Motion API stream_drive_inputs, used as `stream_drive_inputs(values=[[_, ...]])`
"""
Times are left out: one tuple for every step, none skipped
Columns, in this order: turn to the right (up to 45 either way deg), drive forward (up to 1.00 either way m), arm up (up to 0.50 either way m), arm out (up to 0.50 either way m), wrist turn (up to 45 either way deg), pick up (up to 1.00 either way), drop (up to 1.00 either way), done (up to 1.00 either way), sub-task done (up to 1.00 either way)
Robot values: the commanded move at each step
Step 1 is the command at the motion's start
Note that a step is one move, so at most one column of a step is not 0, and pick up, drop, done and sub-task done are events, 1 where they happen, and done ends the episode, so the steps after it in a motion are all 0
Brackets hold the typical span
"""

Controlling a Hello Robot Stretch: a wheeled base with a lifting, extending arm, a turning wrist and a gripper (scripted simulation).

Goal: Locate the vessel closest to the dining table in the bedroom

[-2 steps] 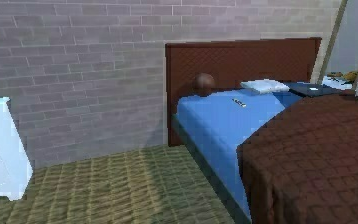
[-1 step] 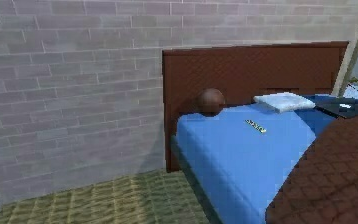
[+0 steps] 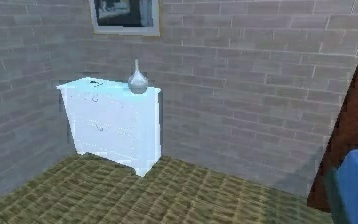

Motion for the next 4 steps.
stream_drive_inputs(values=[[-18.0,0.0,0.0,0.0,0.0,0.0,0.0,0.0,0.0],[0.0,1.0,0.0,0.0,0.0,0.0,0.0,0.0,0.0],[-39.0,0.0,0.0,0.0,0.0,0.0,0.0,0.0,0.0],[0.0,0.05,0.0,0.0,0.0,0.0,0.0,0.0,0.0]])
